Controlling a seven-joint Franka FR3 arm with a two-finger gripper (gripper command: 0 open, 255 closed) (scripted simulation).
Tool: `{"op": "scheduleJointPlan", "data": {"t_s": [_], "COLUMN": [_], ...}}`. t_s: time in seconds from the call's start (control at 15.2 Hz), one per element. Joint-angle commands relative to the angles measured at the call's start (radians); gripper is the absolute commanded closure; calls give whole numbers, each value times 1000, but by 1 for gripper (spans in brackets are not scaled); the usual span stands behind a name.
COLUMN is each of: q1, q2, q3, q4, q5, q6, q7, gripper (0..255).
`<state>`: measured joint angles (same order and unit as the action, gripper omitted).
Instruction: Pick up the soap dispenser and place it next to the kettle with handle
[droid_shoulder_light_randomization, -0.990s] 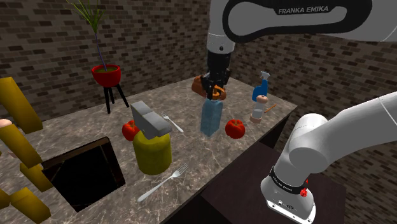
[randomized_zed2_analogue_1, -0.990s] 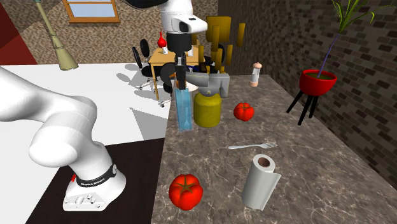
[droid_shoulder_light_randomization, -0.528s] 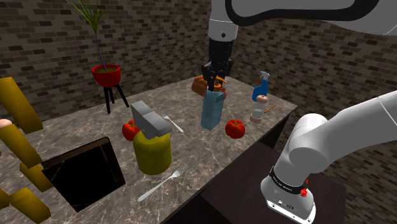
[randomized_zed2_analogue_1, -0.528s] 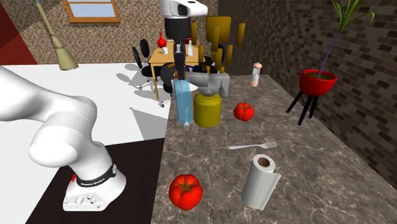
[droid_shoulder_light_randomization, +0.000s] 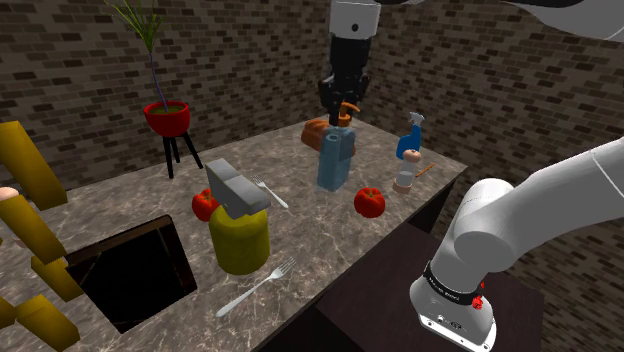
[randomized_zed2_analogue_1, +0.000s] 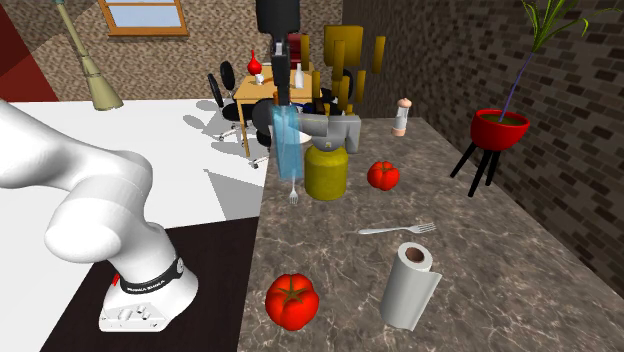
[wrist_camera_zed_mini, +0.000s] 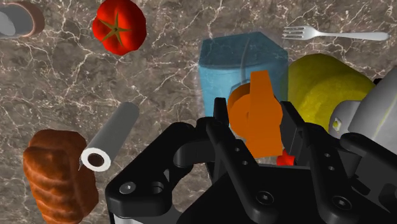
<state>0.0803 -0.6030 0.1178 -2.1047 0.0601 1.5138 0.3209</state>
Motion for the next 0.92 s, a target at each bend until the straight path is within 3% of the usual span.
{"op": "scheduleJointPlan", "data": {"t_s": [0.0,0.73,0.86], "q1": [0,-5,6], "q2": [11,74,89], "q3": [1,-1,39], "q4": [37,237,244], "q5": [-1,-7,11], "q6": [-26,-163,-153], "q7": [3,7,57], "gripper": [255,255,255]}}
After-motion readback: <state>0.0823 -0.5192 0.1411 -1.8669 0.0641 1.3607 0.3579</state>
